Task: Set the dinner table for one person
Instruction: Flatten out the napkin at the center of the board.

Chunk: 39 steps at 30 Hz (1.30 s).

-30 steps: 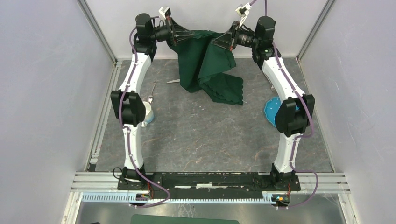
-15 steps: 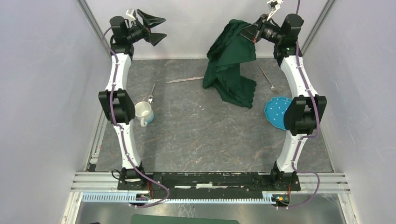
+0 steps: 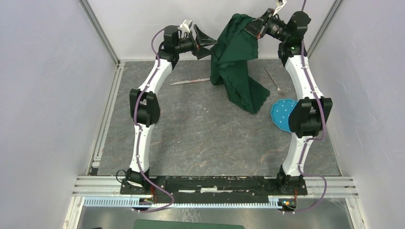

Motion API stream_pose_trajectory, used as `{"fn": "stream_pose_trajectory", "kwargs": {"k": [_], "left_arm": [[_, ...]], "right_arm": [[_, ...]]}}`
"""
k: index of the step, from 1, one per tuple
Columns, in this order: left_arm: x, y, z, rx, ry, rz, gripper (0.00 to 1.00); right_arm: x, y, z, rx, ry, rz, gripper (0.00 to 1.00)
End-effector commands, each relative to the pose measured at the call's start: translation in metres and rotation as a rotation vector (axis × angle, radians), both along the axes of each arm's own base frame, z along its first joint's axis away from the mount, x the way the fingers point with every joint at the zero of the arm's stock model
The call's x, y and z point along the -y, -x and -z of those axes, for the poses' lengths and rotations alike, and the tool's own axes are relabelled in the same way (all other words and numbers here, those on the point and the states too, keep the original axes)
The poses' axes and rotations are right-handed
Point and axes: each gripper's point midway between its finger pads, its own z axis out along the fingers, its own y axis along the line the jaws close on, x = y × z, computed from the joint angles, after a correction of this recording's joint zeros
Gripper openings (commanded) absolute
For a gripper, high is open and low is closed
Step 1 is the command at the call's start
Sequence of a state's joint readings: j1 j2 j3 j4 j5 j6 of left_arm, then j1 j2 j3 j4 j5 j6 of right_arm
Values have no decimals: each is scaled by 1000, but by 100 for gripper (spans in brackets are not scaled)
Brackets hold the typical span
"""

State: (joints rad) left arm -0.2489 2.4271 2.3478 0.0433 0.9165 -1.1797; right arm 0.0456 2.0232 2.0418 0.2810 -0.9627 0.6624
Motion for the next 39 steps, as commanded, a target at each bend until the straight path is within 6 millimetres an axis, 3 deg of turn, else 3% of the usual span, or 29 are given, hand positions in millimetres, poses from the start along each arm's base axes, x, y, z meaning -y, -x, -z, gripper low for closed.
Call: {"fn": "stream_pose_trajectory", "kwargs": {"k": [1, 16, 19, 26, 32, 33, 34, 36, 39], "left_arm": [[-27, -3, -12, 277, -197, -70, 100], [-84, 14, 21, 547, -806, -292, 100], [-74, 21, 28, 643, -917, -304, 100], [-53, 28, 20, 668, -871, -284, 100], [-51, 44, 30, 851, -1108, -357, 100], [-52, 51, 44, 895, -1172, -370, 100], [-48, 54, 36, 976, -1186, -419, 100], [-39, 65, 40, 1065, -1239, -444, 100], [-40, 65, 48, 1100, -1322, -486, 100]], "right_arm": [[16, 15, -68, 185, -57, 49, 0], [21, 7, -69, 148, -138, 47, 0], [20, 5, -68, 146, -151, 47, 0], [21, -3, -64, 139, -163, 53, 0], [21, -9, -57, 125, -181, 47, 0], [21, -10, -57, 126, -183, 46, 0], [22, -11, -57, 124, -184, 45, 0], [22, -11, -57, 125, -189, 42, 0], [24, -10, -59, 128, -191, 44, 0]]}}
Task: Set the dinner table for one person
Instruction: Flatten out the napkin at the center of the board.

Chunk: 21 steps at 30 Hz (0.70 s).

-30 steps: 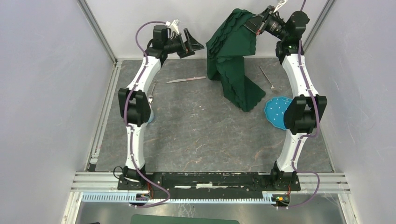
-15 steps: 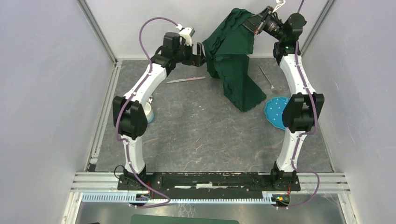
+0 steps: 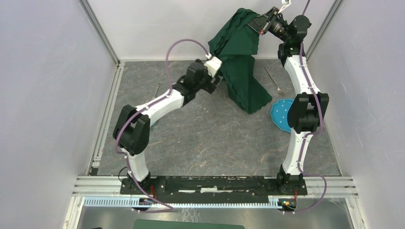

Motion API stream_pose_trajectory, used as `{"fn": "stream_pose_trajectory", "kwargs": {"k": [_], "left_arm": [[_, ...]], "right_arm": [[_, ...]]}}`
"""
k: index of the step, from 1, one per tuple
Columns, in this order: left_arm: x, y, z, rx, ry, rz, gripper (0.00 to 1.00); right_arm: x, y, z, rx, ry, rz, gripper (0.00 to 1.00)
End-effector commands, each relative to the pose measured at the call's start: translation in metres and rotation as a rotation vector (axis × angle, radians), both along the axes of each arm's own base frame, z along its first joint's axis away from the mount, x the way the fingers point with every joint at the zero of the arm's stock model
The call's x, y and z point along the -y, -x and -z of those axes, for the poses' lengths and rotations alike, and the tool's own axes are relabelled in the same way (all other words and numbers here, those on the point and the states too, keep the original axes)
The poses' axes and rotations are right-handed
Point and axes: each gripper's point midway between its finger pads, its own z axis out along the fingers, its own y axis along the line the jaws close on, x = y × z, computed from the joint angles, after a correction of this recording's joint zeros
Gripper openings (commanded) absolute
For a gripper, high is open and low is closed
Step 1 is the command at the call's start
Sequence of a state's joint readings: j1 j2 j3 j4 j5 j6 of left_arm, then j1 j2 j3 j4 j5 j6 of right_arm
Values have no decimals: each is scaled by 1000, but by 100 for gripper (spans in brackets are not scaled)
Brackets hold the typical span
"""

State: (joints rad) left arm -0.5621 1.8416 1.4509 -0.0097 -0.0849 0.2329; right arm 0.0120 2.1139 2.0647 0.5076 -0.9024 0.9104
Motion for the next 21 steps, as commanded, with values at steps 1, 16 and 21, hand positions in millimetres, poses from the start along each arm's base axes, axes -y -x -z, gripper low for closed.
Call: {"fn": "stream_pose_trajectory", "kwargs": {"k": [1, 16, 21], "left_arm": [[-4, -14, -62, 337, -112, -104, 100], [-18, -39, -100, 571, -94, -388, 98], [-3, -40, -100, 555, -70, -316, 86]], "right_arm": [[6, 18, -56, 175, -30, 24, 0], [29, 15, -56, 175, -43, 46, 0], [33, 18, -57, 181, -36, 49, 0]]}}
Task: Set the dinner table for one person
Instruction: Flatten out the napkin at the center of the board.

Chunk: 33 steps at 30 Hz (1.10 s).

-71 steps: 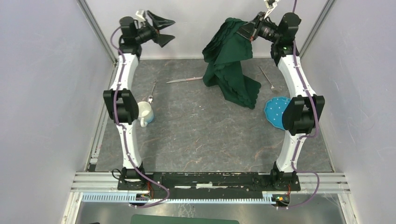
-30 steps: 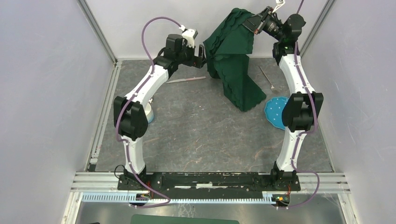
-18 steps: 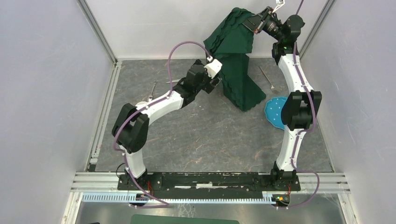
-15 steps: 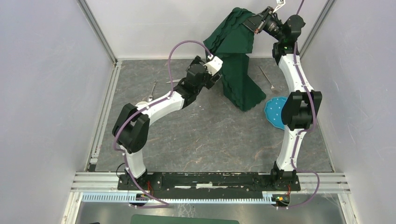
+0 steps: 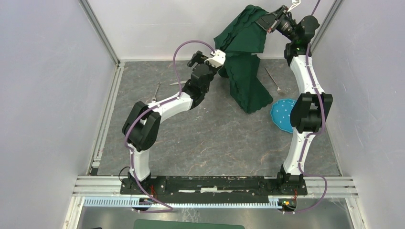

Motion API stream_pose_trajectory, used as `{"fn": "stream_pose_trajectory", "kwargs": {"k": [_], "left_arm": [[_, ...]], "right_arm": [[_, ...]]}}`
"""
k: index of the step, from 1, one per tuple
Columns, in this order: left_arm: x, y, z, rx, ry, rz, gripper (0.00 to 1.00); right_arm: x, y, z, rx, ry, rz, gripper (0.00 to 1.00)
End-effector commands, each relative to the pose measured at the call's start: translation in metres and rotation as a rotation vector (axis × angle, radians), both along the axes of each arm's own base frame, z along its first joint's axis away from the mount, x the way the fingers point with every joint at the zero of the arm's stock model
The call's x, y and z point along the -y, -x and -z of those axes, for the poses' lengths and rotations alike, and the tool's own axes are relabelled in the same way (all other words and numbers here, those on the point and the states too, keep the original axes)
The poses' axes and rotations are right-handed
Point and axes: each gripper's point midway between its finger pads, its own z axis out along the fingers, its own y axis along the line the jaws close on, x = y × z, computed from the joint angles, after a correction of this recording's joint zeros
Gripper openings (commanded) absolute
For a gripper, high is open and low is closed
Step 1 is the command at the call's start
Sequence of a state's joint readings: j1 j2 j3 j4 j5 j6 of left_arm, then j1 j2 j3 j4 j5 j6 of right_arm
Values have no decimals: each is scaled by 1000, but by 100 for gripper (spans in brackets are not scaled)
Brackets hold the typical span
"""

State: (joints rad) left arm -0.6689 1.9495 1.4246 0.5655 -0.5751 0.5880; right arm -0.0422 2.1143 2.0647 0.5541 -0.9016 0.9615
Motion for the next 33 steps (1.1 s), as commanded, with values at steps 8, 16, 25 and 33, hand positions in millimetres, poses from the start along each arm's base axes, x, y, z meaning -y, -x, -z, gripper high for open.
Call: {"fn": "stream_pose_trajectory", "kwargs": {"k": [8, 16, 25, 33], "left_arm": [[41, 11, -61, 129, 239, 243, 83], [72, 26, -70, 81, 363, 428, 72], [72, 29, -78, 109, 406, 444, 70], [91, 29, -92, 133, 416, 531, 64]], "right_arm": [[11, 28, -54, 185, -7, 11, 0], [10, 33, -49, 176, 4, -13, 0], [9, 46, -48, 175, -14, -45, 0], [7, 70, -53, 201, -29, -52, 0]]}}
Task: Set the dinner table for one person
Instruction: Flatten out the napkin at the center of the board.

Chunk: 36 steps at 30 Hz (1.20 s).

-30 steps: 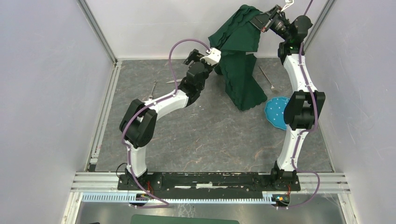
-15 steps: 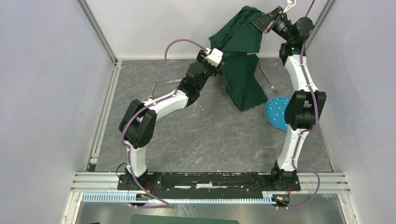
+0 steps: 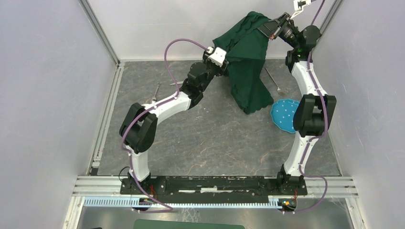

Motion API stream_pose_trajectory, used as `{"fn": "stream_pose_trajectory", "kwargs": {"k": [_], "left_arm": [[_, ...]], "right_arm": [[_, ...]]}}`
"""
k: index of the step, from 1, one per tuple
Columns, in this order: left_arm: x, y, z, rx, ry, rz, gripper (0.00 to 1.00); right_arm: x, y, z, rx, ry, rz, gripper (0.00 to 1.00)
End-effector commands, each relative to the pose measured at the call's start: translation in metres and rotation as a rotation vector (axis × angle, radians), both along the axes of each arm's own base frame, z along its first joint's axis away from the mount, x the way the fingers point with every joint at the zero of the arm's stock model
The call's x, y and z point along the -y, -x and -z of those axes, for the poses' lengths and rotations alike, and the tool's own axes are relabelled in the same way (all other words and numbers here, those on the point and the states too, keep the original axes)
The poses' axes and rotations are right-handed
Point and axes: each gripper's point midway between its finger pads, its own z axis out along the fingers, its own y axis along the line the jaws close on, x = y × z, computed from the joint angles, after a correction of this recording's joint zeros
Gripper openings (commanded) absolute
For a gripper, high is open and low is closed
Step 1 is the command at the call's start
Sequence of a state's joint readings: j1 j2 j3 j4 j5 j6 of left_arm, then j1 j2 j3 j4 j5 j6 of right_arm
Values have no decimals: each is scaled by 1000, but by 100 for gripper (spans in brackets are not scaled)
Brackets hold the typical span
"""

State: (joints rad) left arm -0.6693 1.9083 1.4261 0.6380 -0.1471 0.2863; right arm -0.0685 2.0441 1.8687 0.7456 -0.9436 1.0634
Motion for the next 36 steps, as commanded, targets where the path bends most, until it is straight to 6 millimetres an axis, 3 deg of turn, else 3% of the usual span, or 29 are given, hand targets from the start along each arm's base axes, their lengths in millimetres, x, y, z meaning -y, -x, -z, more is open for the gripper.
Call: {"fn": "stream_pose_trajectory", "kwargs": {"k": [1, 12, 16, 23, 36], "left_arm": [[14, 6, -52, 95, 115, 79, 63], [21, 20, -46, 50, 147, 141, 59], [21, 28, -45, 47, 131, 144, 58], [21, 36, -44, 69, 98, 128, 57], [29, 52, -53, 247, 30, 28, 59]], "right_arm": [[-2, 51, -71, 222, -3, -12, 0], [-4, 72, -119, 277, 80, -2, 0], [14, 74, -127, 275, 133, 75, 0], [32, 98, -154, 305, 112, 98, 0], [34, 110, -148, 273, 69, 80, 0]]}}
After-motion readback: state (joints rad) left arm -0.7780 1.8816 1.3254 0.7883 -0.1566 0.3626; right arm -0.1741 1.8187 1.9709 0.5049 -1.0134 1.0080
